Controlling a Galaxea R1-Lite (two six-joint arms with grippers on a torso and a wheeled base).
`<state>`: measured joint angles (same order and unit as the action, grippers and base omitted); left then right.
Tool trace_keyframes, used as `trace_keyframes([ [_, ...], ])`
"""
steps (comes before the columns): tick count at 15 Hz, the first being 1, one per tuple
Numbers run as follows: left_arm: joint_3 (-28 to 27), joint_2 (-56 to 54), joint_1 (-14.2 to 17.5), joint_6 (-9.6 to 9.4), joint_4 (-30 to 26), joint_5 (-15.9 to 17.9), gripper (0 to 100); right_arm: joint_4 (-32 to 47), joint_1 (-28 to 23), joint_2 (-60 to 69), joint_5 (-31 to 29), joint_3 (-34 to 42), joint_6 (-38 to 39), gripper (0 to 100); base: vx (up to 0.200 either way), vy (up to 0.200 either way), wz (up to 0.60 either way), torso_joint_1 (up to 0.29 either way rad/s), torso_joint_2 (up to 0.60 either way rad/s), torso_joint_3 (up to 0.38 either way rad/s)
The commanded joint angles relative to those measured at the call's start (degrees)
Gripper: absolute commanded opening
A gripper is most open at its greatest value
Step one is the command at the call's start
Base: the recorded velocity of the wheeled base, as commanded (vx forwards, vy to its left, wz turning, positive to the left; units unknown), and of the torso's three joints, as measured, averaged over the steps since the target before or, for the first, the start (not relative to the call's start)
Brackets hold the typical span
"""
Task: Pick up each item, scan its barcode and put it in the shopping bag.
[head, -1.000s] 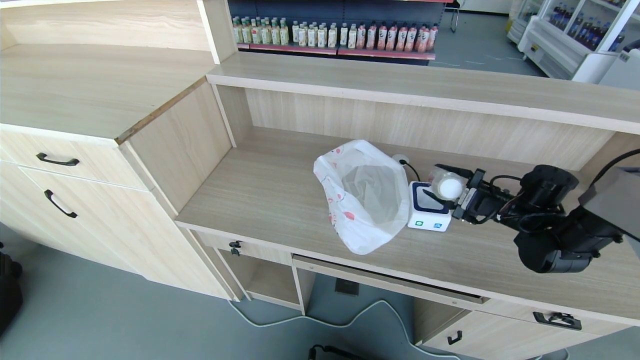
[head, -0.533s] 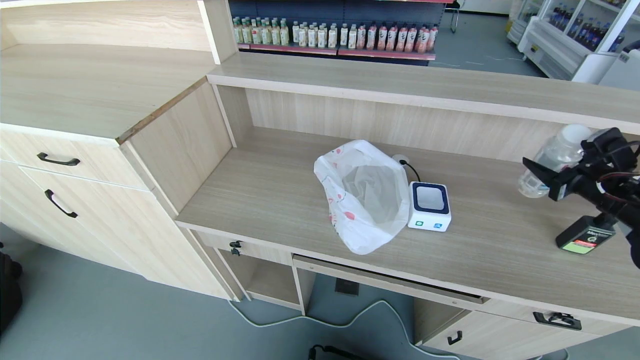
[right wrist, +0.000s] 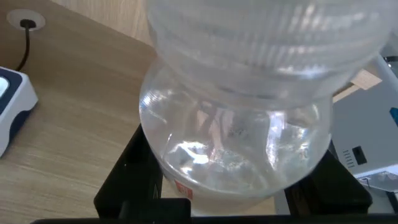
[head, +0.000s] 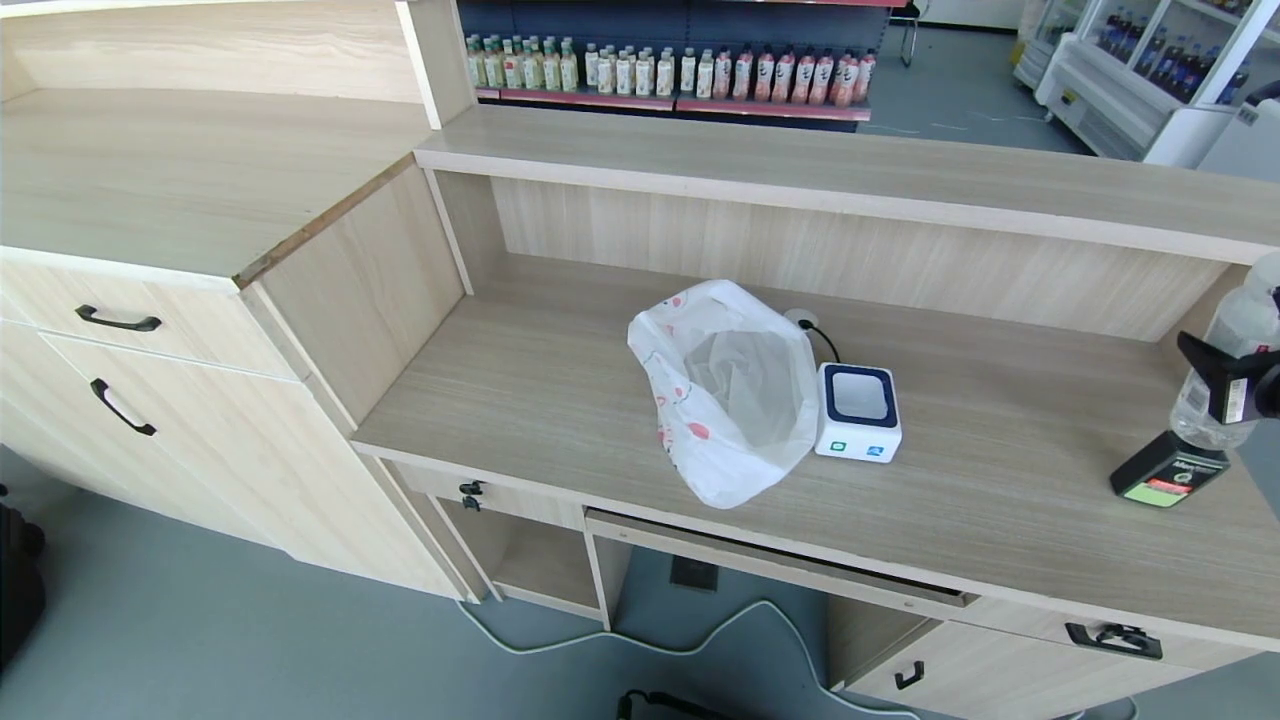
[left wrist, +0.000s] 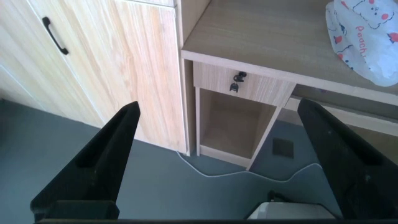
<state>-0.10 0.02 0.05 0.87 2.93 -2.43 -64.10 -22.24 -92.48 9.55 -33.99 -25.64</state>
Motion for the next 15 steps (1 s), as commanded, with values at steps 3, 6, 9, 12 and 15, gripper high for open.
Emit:
trace_keyframes([
  [3, 0.01, -0.02, 0.04, 0.01, 0.06, -0.04, 100, -0.06, 4.48, 1.25, 0.12, -1.08, 0.15, 0, 0.0, 0.0, 0.2, 0.002, 0.0, 0.002],
  [6, 0.01, -0.02, 0.04, -0.07, 0.06, -0.04, 100, -0.06, 10.9, -0.86, -1.9, -3.54, -0.47, 0, 0.0, 0.0, 0.6, -0.001, 0.0, 0.004],
  [9, 0.01, -0.02, 0.04, -0.07, 0.06, -0.04, 100, -0.85, 18.72, -5.52, -8.67, -8.64, -0.91, 0, 0.0, 0.0, 0.6, 0.007, 0.0, 0.001],
  [12, 0.01, -0.02, 0.04, 0.01, 0.06, -0.04, 100, -6.48, 25.14, -14.31, -8.84, -10.75, 6.48, 0, 0.0, 0.0, 0.4, -0.002, 0.0, 0.002],
  [15, 0.01, -0.02, 0.04, 0.01, 0.06, -0.04, 100, -7.71, 25.93, -23.27, -8.84, -14.09, 13.07, 0, 0.0, 0.0, 0.0, 0.0, 0.0, 0.0],
])
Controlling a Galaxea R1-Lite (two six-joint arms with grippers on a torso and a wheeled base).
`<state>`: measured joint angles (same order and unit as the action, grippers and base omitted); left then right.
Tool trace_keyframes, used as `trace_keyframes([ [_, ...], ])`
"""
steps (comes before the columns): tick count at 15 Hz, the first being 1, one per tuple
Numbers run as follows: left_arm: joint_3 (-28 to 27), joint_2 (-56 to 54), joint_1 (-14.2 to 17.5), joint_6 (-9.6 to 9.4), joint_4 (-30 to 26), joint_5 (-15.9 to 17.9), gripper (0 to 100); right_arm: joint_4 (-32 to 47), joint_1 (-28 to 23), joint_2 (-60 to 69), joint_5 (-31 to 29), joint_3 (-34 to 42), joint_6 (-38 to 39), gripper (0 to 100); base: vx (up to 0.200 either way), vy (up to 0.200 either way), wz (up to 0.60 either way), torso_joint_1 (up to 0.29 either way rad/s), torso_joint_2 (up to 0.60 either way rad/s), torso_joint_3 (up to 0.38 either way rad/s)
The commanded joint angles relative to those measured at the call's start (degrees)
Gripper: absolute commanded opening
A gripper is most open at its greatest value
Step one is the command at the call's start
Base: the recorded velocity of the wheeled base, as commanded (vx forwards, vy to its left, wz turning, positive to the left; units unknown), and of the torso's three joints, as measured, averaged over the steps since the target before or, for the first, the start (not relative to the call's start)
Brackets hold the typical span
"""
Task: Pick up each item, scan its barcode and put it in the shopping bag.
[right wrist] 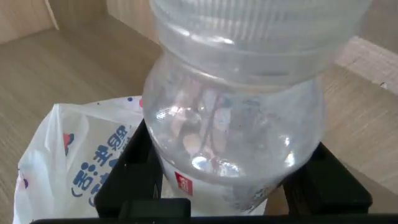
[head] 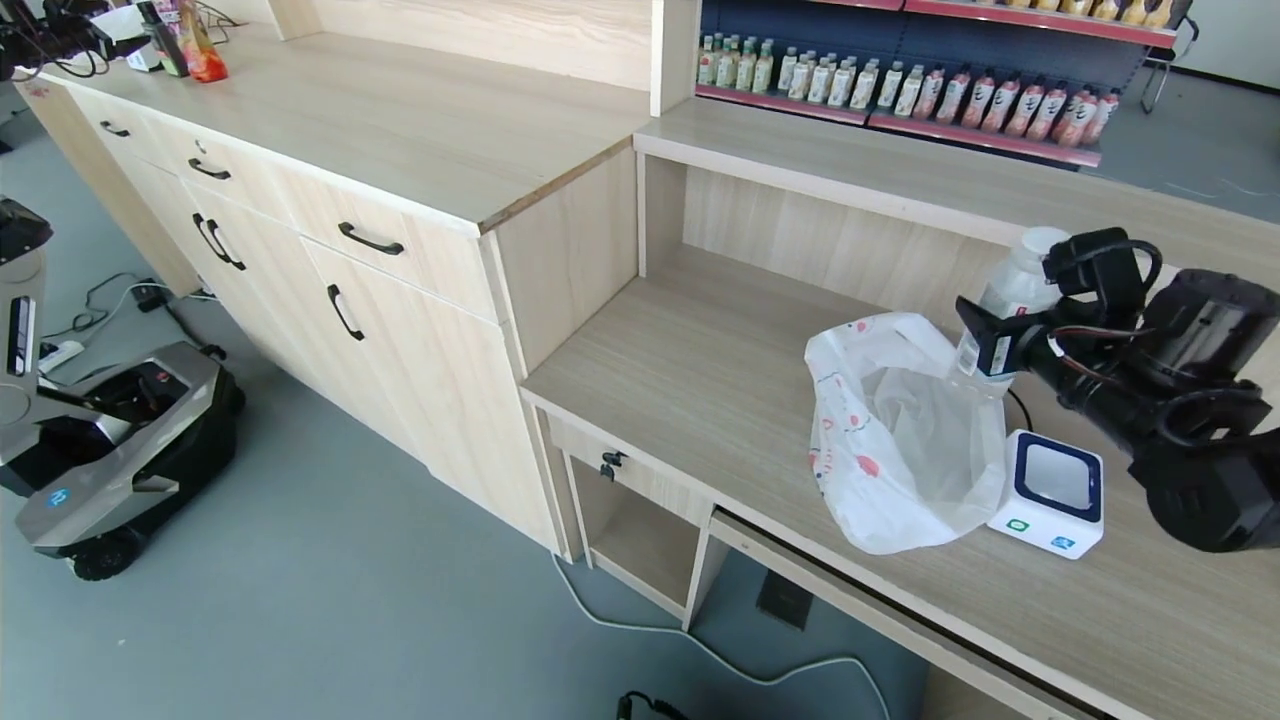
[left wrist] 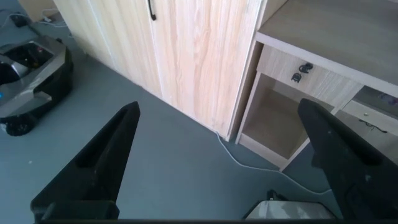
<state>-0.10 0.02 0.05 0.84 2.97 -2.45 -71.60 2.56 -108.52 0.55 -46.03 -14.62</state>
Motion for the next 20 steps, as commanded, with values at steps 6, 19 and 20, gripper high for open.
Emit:
trace_keyframes([
  [6, 0.01, -0.02, 0.04, 0.04, 0.01, -0.01, 100, 0.49, 2.01, -19.54, 0.24, -15.23, 7.85, 0, 0.0, 0.0, 0.0, 0.0, 0.0, 0.0],
  [19, 0.01, -0.02, 0.04, 0.04, 0.01, -0.01, 100, -0.04, 2.63, -28.41, 0.24, -23.4, 6.62, 0, 0.0, 0.0, 0.0, 0.0, 0.0, 0.0],
  [20, 0.01, -0.02, 0.04, 0.04, -0.07, -0.01, 100, 0.05, 2.63, -28.5, 0.15, -23.4, 6.62, 0, 0.0, 0.0, 0.0, 0.0, 0.0, 0.0],
])
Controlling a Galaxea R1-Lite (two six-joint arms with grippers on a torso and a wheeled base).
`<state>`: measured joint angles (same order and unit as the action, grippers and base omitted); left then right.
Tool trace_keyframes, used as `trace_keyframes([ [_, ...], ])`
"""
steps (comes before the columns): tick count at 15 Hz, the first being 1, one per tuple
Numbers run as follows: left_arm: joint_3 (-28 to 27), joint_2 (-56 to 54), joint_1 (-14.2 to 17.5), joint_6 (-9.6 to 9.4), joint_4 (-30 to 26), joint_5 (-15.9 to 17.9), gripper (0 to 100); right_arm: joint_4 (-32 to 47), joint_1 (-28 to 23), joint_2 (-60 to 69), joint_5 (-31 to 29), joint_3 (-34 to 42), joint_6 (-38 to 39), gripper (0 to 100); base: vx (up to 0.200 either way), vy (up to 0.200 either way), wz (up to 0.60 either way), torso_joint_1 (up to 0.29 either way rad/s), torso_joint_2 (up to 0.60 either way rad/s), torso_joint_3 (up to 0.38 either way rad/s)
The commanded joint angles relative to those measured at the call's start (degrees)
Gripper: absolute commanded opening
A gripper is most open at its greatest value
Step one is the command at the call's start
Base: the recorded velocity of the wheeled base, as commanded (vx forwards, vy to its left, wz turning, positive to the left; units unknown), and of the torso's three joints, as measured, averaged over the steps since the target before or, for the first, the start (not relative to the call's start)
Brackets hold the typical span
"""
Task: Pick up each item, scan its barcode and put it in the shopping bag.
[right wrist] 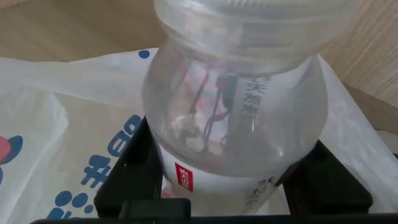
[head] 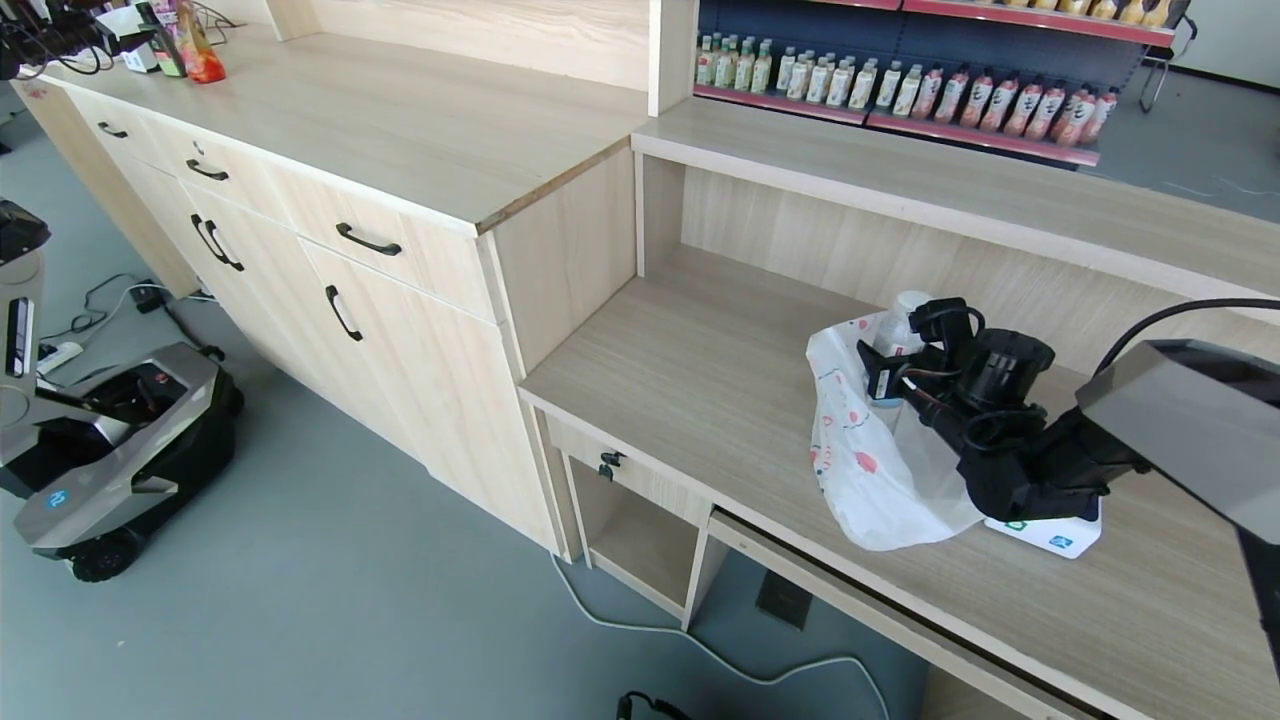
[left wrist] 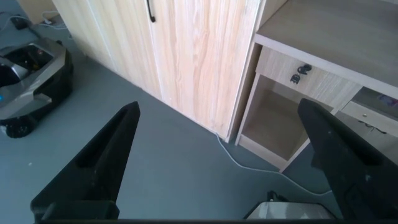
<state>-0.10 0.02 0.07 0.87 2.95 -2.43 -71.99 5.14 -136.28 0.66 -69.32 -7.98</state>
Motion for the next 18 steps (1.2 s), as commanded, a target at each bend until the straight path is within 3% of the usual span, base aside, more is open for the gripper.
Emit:
trace_keyframes([
  [1, 0.01, -0.02, 0.01, 0.01, -0.05, -0.04, 100, 0.53, 0.04, -0.65, 0.04, -0.03, -0.01, 100, 0.0, 0.0, 0.0, 0.0, 0.0, 0.0],
  [5, 0.01, -0.02, 0.01, 0.01, 0.04, -0.04, 100, 0.97, -0.05, 5.41, 0.04, 2.52, 0.16, 100, 0.0, 0.0, 0.0, 0.0, 0.0, 0.0],
  [10, 0.01, -0.02, 0.01, 0.01, 0.04, -0.04, 100, 4.05, -3.04, 31.69, -0.04, 27.74, -3.27, 100, 0.0, 0.0, 0.0, 0.0, 0.0, 0.0],
  [13, 0.01, -0.02, 0.01, 0.01, -0.05, -0.04, 100, 18.2, -7.87, 47.68, -0.13, 33.02, -3.97, 100, 0.0, 0.0, 0.0, 0.0, 0.0, 0.0],
  [14, 0.01, -0.02, 0.01, 0.01, -0.05, -0.04, 100, 26.46, -10.15, 52.87, -0.75, 33.19, -5.11, 100, 0.0, 0.0, 0.0, 0.0, 0.0, 0.0],
  [16, 0.01, -0.02, 0.01, 0.01, 0.04, -0.04, 100, 40.7, -19.03, 61.84, -1.27, 32.75, -9.77, 100, 0.0, 0.0, -0.3, 0.004, 0.0, 0.004],
  [18, 0.01, -0.02, 0.01, 0.01, 0.04, -0.04, 100, 49.05, -30.02, 66.14, -1.27, 30.38, -10.03, 100, 0.0, 0.0, -0.6, -0.002, 0.0, 0.002],
])
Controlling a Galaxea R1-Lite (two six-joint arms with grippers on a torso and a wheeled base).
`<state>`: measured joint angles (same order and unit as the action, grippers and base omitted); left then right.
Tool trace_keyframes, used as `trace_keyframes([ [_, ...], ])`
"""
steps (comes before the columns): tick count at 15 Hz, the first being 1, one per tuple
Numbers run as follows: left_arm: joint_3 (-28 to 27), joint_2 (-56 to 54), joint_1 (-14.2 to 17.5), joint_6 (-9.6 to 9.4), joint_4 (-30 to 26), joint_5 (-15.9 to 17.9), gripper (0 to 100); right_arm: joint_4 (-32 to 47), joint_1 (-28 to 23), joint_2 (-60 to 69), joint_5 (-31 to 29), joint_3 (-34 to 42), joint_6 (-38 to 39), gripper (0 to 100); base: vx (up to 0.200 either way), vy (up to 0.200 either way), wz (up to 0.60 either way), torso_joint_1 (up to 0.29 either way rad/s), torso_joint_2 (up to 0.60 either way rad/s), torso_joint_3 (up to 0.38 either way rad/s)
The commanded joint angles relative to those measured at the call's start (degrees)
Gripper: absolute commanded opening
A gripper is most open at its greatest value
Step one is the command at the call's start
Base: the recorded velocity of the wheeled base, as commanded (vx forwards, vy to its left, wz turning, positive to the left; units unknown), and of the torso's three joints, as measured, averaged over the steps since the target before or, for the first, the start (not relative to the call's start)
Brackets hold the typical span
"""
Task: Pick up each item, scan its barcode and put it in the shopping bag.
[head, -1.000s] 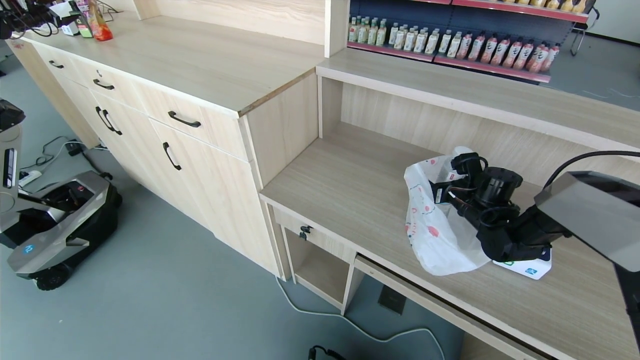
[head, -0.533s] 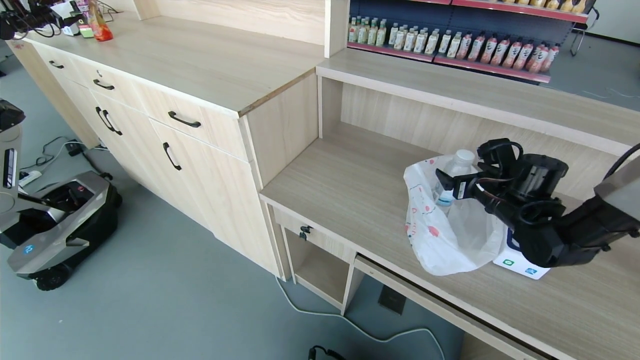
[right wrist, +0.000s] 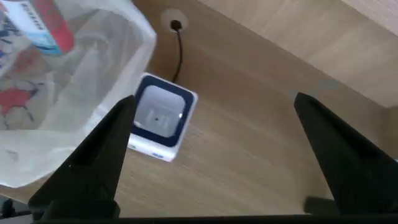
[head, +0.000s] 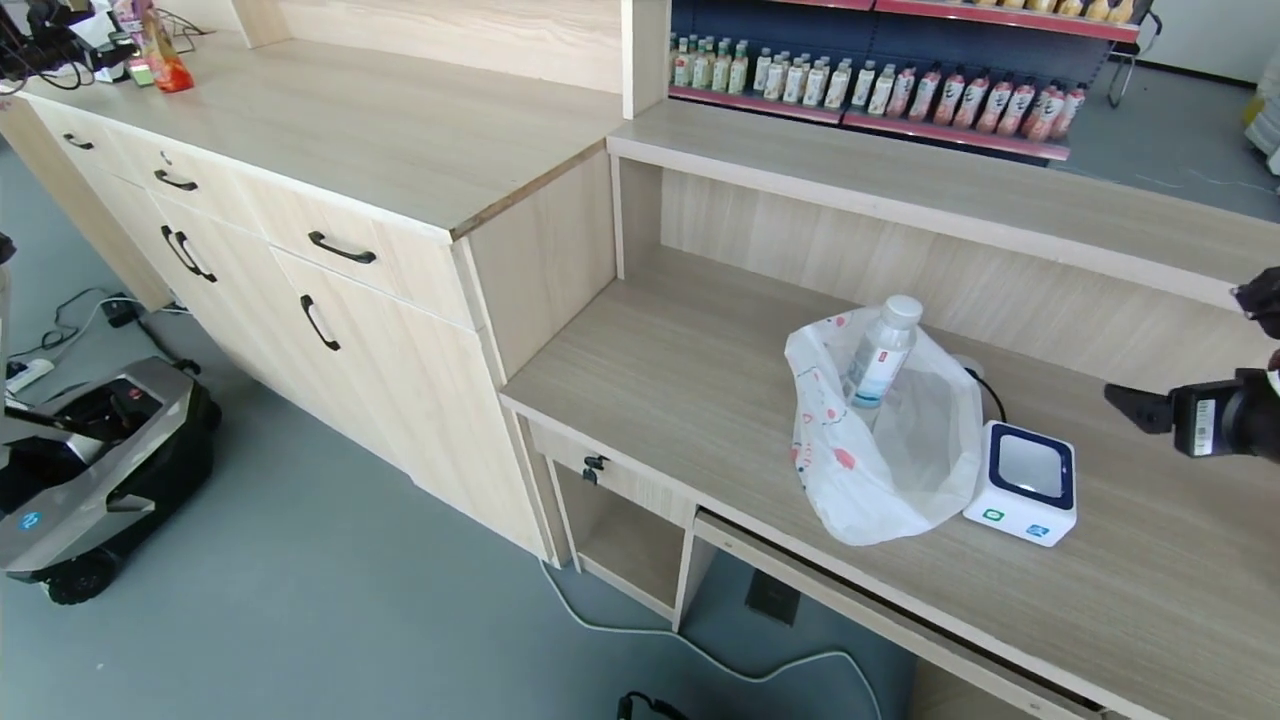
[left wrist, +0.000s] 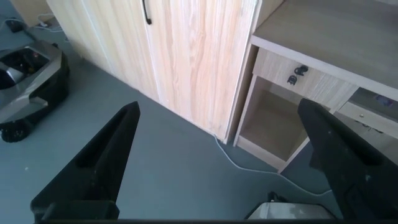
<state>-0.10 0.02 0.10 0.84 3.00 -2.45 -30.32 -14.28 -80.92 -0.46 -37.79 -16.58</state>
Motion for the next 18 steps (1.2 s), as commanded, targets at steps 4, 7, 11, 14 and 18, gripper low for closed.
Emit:
trace_keyframes([
  [4, 0.01, -0.02, -0.01, 0.04, -0.1, -0.01, 100, 14.85, -31.69, 10.26, -4.11, -0.09, -7.15, 100, 0.0, 0.0, -0.6, -0.001, 0.0, 0.002],
  [7, 0.01, -0.02, -0.01, 0.04, -0.01, -0.01, 100, 12.83, -41.71, 1.56, -4.55, -1.5, -13.74, 100, 0.0, 0.0, 0.0, 0.0, 0.0, 0.0],
  [11, 0.01, -0.02, -0.01, 0.04, -0.1, -0.01, 100, 0.52, -43.02, -12.68, -4.55, -5.01, -23.06, 100, 0.0, 0.0, 0.0, 0.0, 0.0, 0.0],
  [14, 0.01, -0.02, -0.01, 0.04, -0.01, -0.01, 100, -3.17, -43.02, -17.78, -4.55, -5.01, -28.16, 100, 0.0, 0.0, 0.0, 0.0, 0.0, 0.0],
  [18, 0.01, -0.02, -0.01, 0.04, -0.1, -0.01, 100, -3.26, -43.02, -17.96, -4.46, -2.2, -28.42, 100, 0.0, 0.0, 0.0, 0.0, 0.0, 0.0],
])
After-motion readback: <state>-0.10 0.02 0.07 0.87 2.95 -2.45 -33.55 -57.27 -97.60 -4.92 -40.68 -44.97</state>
